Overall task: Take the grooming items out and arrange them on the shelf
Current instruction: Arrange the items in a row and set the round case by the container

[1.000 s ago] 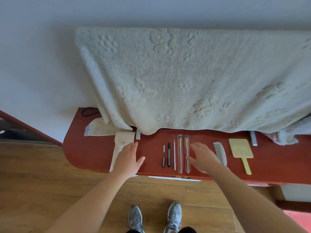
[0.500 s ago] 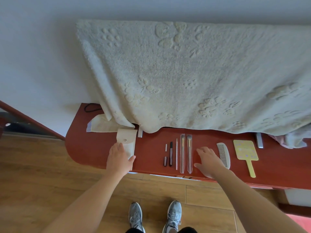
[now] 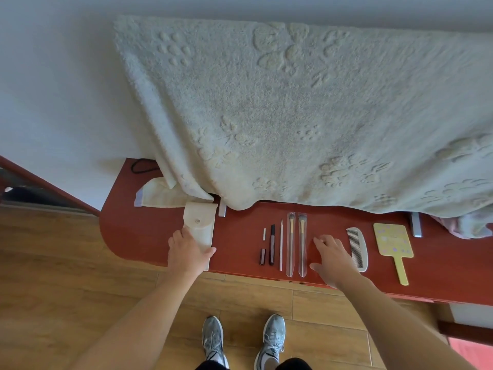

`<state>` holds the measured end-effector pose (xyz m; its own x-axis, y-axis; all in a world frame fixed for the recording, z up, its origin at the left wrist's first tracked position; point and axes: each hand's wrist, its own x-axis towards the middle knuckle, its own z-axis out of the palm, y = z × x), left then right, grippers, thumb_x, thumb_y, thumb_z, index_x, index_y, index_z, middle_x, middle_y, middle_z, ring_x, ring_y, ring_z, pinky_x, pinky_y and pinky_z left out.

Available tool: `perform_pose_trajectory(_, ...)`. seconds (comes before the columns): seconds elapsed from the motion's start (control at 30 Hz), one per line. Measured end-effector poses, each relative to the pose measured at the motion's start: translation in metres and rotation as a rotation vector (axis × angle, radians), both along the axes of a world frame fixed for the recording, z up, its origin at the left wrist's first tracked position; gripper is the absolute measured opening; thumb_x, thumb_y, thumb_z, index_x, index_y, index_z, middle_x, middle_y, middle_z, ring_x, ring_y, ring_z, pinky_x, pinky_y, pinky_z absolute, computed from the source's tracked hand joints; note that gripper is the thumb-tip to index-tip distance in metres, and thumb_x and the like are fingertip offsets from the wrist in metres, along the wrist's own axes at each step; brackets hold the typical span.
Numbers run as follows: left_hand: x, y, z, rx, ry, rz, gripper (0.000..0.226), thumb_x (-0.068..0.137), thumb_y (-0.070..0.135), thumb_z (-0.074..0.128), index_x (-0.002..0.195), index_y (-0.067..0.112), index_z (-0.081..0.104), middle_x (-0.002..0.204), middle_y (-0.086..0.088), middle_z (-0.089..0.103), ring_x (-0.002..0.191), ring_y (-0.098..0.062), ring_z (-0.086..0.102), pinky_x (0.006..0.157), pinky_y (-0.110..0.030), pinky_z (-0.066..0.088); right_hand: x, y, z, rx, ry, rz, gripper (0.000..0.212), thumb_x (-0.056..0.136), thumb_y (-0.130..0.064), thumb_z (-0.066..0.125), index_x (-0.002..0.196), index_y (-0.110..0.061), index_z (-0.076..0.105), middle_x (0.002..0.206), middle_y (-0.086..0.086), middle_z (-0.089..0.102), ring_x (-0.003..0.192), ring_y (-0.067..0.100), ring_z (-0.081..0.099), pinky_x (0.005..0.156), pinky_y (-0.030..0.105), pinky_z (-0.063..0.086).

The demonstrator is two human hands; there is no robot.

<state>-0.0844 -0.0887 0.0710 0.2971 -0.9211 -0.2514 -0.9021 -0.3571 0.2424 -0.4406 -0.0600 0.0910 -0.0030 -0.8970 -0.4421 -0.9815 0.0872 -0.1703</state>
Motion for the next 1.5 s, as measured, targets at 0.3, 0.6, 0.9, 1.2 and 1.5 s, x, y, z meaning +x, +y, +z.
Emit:
perform_pose_trajectory(0.3, -0.004, -0.002, 0.002, -0.025, 0.063, 0.068, 0.076, 0.070, 0.045, 0.081, 0.127, 0.006, 0.049, 0.117, -0.013, 0.052, 0.111, -0.031, 0.049, 0.083, -0.042, 0.051, -0.001, 0.000, -0.004, -0.022, 0.005, 0.011, 0.077, 0.088, -0.045, 0.063, 0.150, -0.019, 0.026, 0.151, -0.002, 0.027, 0.136, 0.021, 0.027, 0.109, 0.035, 0.037)
perform_pose_trajectory(0.6, -0.010, 0.004, 0.007, -0.106, 0.107, 0.082, 0.060, 0.073, 0.047, 0.075, 0.117, 0.010, 0.057, 0.111, -0.009, 0.056, 0.106, -0.028, 0.052, 0.081, -0.043, 0.052, -0.001, 0.001, -0.002, -0.026, -0.002, 0.003, 0.077, 0.088, -0.044, 0.064, 0.150, -0.019, 0.026, 0.150, -0.002, 0.028, 0.136, 0.021, 0.027, 0.106, 0.035, 0.041)
perform_pose_trajectory(0.9, -0.034, 0.025, 0.017, -0.145, 0.134, -0.018, 0.057, 0.073, 0.053, 0.073, 0.114, 0.017, 0.057, 0.105, 0.001, 0.055, 0.098, -0.017, 0.053, 0.079, -0.033, 0.052, 0.000, -0.002, 0.002, -0.002, 0.012, 0.022, 0.076, 0.088, -0.044, 0.064, 0.150, -0.018, 0.027, 0.150, -0.001, 0.029, 0.135, 0.022, 0.028, 0.107, 0.035, 0.039)
perform_pose_trajectory(1.2, -0.070, 0.021, 0.014, -0.123, 0.151, -0.075, 0.053, 0.075, 0.055, 0.071, 0.110, 0.018, 0.056, 0.102, 0.004, 0.052, 0.098, -0.014, 0.051, 0.078, -0.028, 0.050, 0.000, -0.004, 0.002, 0.004, 0.008, 0.024, 0.076, 0.088, -0.042, 0.065, 0.149, -0.018, 0.028, 0.150, 0.000, 0.030, 0.134, 0.022, 0.030, 0.107, 0.036, 0.039)
perform_pose_trajectory(1.5, -0.093, 0.010, 0.005, -0.129, 0.159, -0.100, 0.056, 0.077, 0.054, 0.069, 0.116, 0.015, 0.054, 0.110, 0.000, 0.054, 0.105, -0.019, 0.051, 0.082, -0.032, 0.051, -0.001, -0.003, 0.000, -0.017, 0.008, 0.026, 0.075, 0.089, -0.042, 0.064, 0.149, -0.018, 0.027, 0.151, 0.000, 0.028, 0.134, 0.022, 0.029, 0.106, 0.035, 0.040)
